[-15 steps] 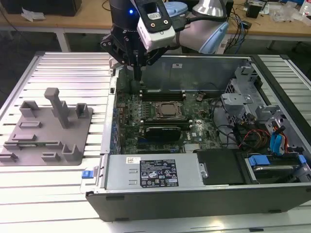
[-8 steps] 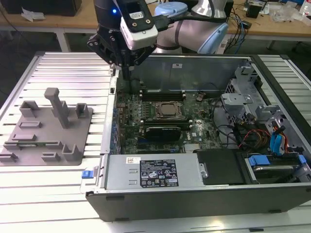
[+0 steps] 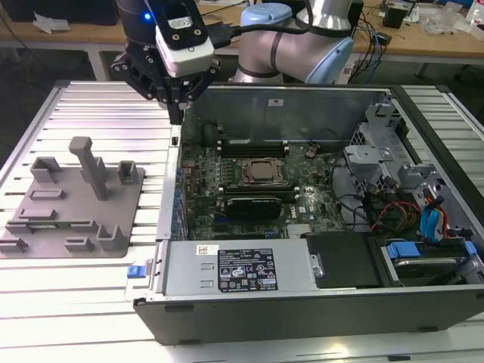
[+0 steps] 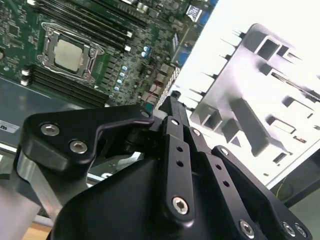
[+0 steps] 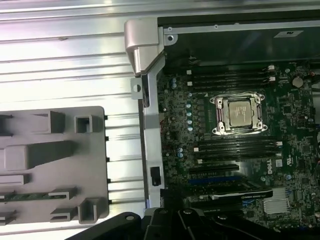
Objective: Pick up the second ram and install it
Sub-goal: 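Reach for the second ram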
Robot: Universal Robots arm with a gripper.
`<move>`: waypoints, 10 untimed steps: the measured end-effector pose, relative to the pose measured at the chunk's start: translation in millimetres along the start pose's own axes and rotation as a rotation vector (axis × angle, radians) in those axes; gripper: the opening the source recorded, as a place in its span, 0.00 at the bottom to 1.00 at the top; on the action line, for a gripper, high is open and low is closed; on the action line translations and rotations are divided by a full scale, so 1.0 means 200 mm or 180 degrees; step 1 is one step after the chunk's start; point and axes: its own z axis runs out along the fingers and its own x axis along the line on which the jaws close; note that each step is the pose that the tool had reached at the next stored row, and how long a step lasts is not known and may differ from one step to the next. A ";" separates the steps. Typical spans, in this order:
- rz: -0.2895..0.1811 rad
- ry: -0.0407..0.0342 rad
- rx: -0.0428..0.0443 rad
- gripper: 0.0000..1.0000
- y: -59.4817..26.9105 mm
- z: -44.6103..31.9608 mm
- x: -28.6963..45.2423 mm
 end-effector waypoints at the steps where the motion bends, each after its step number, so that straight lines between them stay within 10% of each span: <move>1: 0.0000 0.0000 0.0000 0.08 -0.001 0.000 0.011; 10: 0.0000 0.0000 0.0000 0.08 -0.006 0.000 0.115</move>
